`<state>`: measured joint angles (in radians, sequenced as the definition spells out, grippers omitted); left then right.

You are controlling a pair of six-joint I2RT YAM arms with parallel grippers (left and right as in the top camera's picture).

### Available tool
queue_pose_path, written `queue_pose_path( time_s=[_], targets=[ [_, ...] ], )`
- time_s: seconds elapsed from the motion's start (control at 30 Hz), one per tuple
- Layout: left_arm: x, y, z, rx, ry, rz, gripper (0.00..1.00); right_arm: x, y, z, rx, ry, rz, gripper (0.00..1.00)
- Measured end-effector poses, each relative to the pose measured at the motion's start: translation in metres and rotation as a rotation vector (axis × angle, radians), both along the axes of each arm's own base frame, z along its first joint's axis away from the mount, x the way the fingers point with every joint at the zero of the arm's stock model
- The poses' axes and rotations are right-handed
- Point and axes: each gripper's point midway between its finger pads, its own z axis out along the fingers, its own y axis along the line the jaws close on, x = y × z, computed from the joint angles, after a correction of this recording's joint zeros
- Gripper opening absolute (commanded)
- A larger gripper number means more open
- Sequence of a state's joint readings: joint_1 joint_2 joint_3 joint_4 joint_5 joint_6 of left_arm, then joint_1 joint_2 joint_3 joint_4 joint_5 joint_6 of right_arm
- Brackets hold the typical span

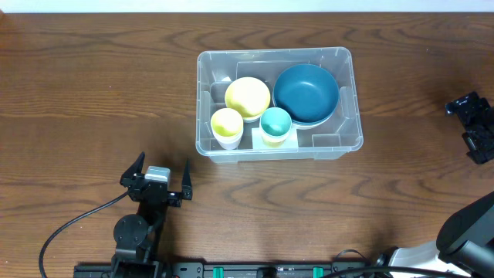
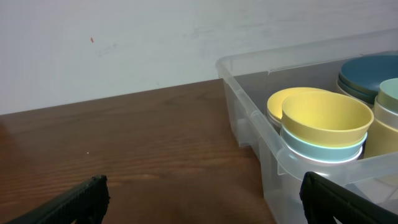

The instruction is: Pack container

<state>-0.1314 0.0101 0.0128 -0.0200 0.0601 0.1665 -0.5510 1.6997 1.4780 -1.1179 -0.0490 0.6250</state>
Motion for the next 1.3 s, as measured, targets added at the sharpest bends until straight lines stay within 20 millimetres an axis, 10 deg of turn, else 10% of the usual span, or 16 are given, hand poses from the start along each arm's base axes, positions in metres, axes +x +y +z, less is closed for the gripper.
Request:
queue_pose_path(
  time_s=[0.8, 0.93, 1.3],
  targets=[
    [0.000, 0.000, 0.000, 0.000, 0.000, 0.000, 0.98, 0.006, 0.011, 0.000, -0.002, 0.001, 0.035, 0.99],
    [0.000, 0.000, 0.000, 0.000, 0.000, 0.000, 0.98, 0.023, 0.048, 0.001, -0.005, 0.000, 0.147, 0.99],
    [0.000, 0.000, 0.000, 0.000, 0.001, 0.001, 0.98, 0.046, 0.236, 0.028, -0.085, -0.083, 0.700, 0.99]
  ],
)
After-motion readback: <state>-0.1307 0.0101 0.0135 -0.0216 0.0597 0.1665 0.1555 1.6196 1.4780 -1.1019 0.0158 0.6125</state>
